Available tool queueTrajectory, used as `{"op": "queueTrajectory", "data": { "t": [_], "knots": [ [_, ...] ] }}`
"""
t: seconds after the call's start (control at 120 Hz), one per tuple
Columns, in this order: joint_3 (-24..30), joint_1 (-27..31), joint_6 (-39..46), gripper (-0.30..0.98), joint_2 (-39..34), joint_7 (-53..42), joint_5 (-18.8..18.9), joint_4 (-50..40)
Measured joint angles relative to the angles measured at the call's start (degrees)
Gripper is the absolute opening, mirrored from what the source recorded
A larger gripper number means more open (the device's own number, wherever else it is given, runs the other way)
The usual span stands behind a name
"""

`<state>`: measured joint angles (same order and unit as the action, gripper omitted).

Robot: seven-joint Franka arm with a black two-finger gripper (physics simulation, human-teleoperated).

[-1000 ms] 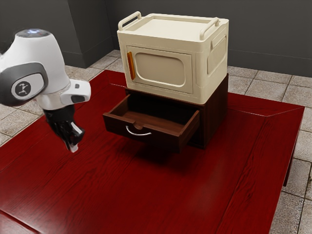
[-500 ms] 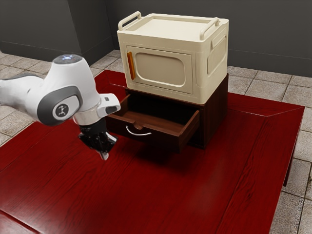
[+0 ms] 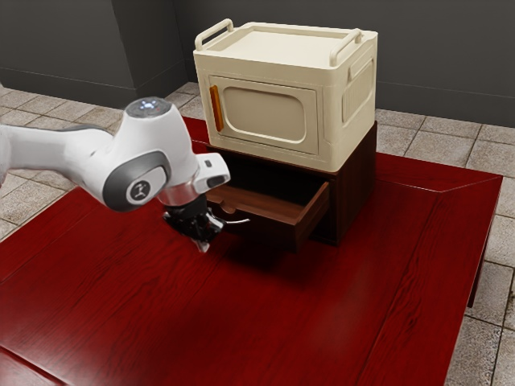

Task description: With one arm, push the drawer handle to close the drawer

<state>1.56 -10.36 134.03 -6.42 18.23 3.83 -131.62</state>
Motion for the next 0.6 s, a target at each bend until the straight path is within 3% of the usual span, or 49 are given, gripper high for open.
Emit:
{"op": "queueTrajectory", "data": {
  "t": [0.6],
  "knots": [
    [0.0, 0.0, 2.5, -0.1, 11.9, -2.9, 2.1, 11.3]
  ]
}}
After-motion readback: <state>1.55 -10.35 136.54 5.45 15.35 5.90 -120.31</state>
